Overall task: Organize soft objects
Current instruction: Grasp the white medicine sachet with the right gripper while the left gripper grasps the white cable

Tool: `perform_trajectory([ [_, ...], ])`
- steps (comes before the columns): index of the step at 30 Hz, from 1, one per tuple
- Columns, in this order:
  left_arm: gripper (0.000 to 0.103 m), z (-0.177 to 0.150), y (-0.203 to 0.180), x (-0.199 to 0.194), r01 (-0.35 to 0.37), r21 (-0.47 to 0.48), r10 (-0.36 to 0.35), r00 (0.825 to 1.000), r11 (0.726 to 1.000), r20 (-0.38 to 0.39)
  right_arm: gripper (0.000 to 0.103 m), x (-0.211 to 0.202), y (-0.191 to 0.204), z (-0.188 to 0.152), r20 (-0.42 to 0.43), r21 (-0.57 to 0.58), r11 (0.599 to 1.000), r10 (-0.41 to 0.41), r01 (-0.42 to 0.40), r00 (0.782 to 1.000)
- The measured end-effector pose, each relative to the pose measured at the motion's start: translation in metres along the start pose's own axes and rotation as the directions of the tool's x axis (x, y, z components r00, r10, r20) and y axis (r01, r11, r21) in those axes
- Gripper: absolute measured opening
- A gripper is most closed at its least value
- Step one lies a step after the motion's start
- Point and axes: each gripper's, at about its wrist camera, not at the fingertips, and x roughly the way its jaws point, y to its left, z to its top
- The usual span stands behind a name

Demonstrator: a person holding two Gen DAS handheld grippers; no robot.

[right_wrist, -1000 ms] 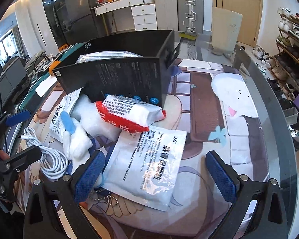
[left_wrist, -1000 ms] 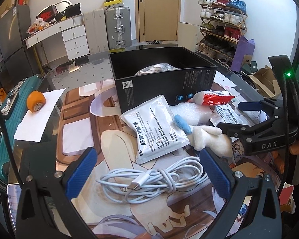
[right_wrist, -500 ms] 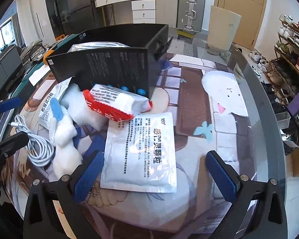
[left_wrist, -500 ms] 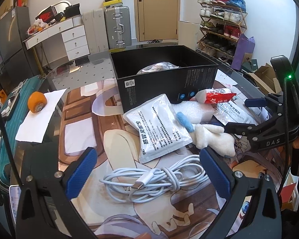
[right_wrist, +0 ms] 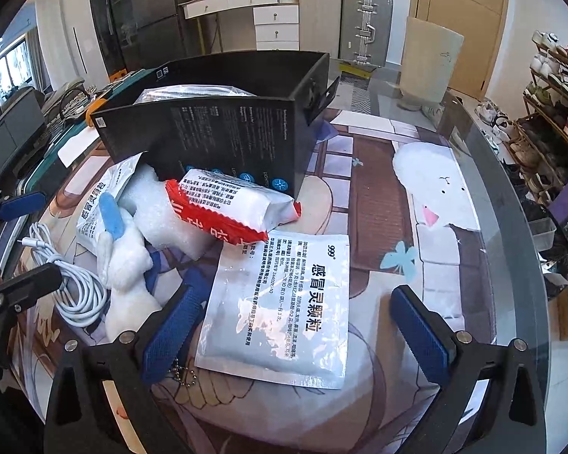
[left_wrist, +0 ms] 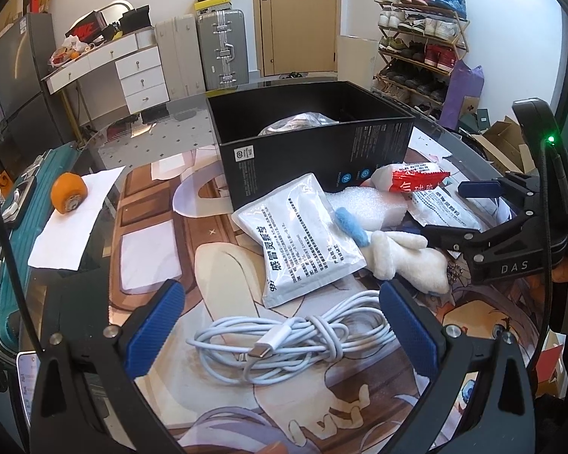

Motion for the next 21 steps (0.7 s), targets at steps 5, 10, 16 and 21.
perform_trajectory([
  [5, 0.103, 0.001, 0.0, -0.002, 0.004, 0.0, -0.004, 1.0, 1.0, 0.006, 0.068, -0.008, -0.007, -0.002, 0.029, -0.014, 1.0, 0.011, -0.01, 1.0],
  [10, 0.103, 0.002, 0.001, -0.004, 0.001, 0.0, -0.001, 1.0, 1.0, 0.008, 0.055, -0.011, -0.005, -0.004, 0.028, -0.052, 0.998, 0.023, -0.021, 0.999],
  [16, 0.103, 0.002, 0.001, -0.004, 0.003, 0.004, -0.003, 1.0, 1.0, 0.004, 0.038, -0.018, -0.005, -0.008, 0.016, -0.082, 0.996, 0.047, -0.045, 0.999],
  [21, 0.103, -0.002, -0.002, -0.006, 0.03, 0.025, -0.03, 0.999, 0.999, -0.014, 0.035, -0.023, -0.003, -0.012, 0.011, -0.099, 0.994, 0.052, -0.051, 0.999],
])
